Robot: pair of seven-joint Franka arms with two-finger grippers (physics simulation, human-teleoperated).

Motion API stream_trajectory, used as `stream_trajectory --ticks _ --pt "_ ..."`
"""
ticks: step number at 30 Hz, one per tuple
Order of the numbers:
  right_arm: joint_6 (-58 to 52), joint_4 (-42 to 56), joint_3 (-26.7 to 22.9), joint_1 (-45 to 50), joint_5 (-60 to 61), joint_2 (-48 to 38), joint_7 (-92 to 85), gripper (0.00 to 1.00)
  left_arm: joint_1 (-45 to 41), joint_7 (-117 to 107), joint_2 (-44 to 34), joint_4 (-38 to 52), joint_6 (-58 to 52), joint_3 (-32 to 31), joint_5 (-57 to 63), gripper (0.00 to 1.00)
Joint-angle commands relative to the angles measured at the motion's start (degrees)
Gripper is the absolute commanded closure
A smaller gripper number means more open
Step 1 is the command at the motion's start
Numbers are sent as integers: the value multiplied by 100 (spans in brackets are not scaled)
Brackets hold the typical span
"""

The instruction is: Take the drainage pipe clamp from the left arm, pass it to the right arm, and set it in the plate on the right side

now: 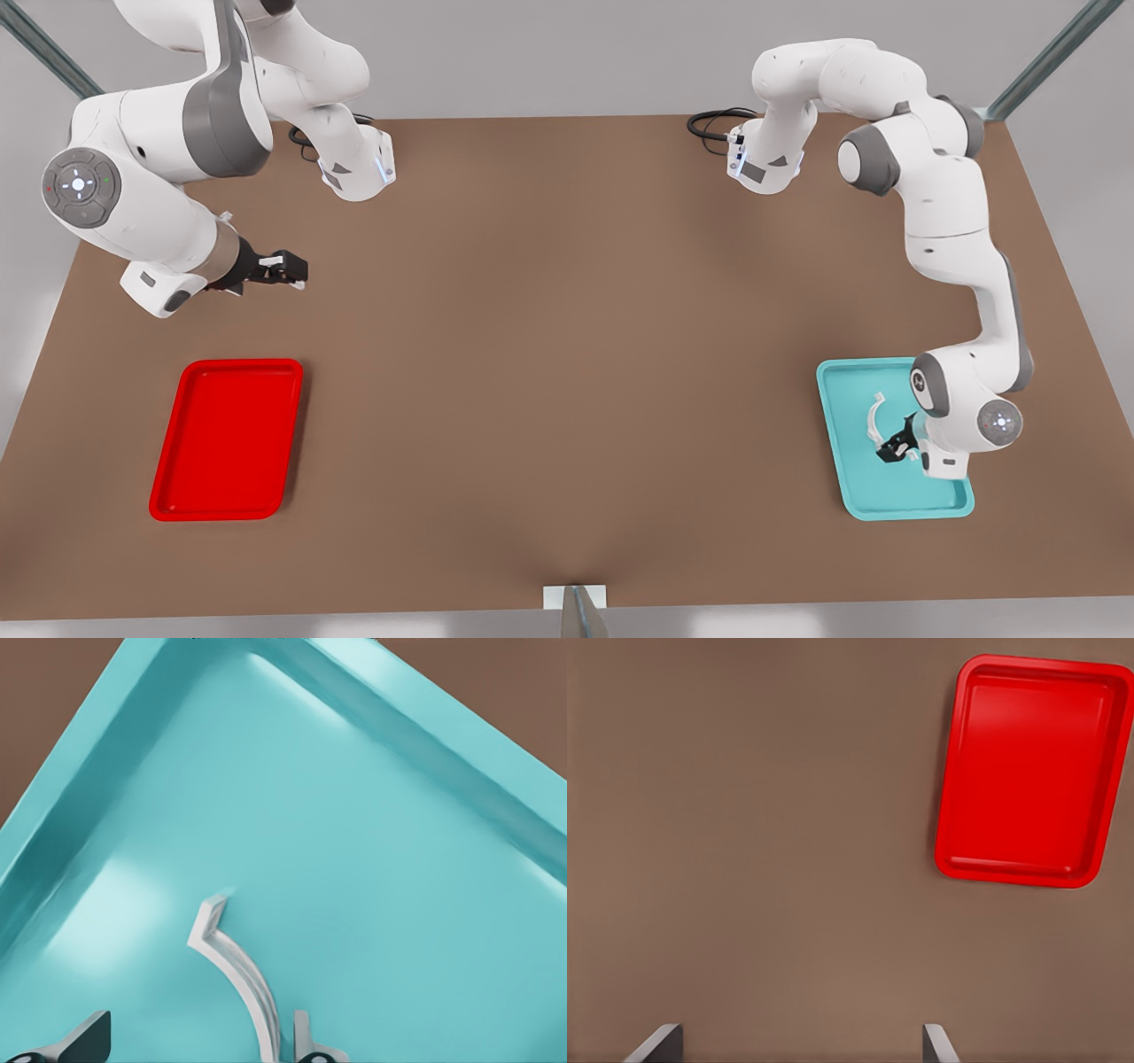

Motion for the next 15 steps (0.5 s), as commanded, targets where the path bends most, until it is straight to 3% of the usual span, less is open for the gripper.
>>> stream_trajectory --ticks 1,2,3,5,7,11,13,15 --pt "-17 1 -10 0 32 -8 52 0 -1 -1409 11 -4 353 0 20 6" --pt "-17 10 -1 0 23 -8 52 0 -1 -1400 3 5 353 -8 20 39" --pt "-17 19 -1 0 41 -8 52 0 -1 -1400 -6 13 344 -8 20 49" --pt "-17 10 -1 0 41 1 61 0 8 -1392 -15 13 344 -8 11 50" --pt "-17 19 -1 0 49 10 61 0 -1 -1400 -6 13 344 -8 -15 60" --pt "-17 28 -1 0 85 27 61 0 -1 -1400 11 13 344 -17 -42 61" --pt "-17 28 -1 0 85 27 61 0 -1 -1409 3 22 353 -17 -42 74" --pt "-17 28 -1 0 93 27 61 0 -1 -1400 -50 22 353 -17 -121 79"
